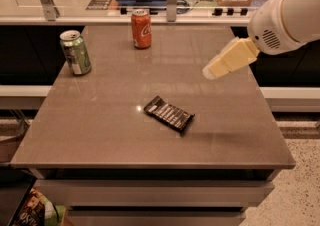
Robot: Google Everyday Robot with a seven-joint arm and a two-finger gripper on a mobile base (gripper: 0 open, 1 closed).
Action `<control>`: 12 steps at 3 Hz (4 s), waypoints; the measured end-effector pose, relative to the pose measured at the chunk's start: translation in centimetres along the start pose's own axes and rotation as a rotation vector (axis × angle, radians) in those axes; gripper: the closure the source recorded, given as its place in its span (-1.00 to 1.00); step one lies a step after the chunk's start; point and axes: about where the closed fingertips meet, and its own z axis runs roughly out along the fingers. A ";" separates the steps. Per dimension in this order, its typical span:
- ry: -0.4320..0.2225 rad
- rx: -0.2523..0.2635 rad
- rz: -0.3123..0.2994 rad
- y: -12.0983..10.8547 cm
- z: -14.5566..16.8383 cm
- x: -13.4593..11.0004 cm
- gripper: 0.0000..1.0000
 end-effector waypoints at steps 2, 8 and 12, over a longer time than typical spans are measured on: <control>-0.156 0.163 0.166 -2.7 4.8 -3.1 -1.00; -0.448 0.041 0.190 -5.7 16.8 -11.9 -1.00; -0.566 -0.082 0.286 -3.6 26.7 -17.8 -1.00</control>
Offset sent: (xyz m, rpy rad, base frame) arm 0.0971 0.0292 -0.0264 0.2431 -0.1846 -0.2412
